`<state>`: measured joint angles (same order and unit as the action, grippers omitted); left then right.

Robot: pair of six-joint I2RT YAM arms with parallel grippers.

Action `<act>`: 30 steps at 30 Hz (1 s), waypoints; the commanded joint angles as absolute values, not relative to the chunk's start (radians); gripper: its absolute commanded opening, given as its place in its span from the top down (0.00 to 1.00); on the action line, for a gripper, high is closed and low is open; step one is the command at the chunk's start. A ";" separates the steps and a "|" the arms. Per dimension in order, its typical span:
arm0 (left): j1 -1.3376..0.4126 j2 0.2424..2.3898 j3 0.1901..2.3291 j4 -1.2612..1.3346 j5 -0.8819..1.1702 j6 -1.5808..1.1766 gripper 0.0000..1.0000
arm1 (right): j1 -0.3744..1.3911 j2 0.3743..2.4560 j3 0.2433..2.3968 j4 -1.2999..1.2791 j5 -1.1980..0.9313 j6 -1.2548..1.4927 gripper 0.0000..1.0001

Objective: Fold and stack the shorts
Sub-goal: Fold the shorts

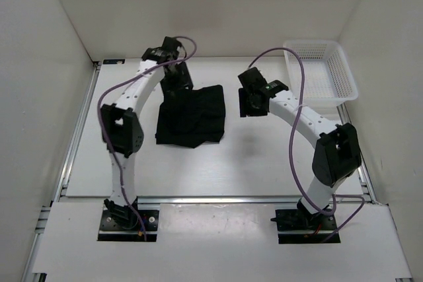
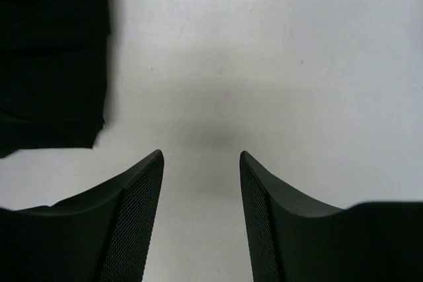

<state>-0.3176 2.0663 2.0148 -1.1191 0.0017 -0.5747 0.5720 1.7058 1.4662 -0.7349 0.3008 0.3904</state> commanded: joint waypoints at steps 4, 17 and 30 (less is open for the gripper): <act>-0.302 2.397 2.409 -1.255 0.047 -0.606 0.21 | 0.574 1.622 1.385 -0.701 0.261 0.417 0.45; -0.331 2.485 2.381 -1.172 0.104 -0.649 0.36 | 0.520 1.562 1.322 -0.710 0.261 0.399 0.44; -0.341 2.415 2.353 -1.152 0.147 -0.649 0.90 | 0.502 1.542 1.313 -0.719 0.270 0.399 0.44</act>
<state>-0.3363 2.5118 2.3604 -1.1675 0.1287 -0.6426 0.5076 1.5909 1.3239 -0.7231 0.2623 0.4099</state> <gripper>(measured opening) 0.113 0.560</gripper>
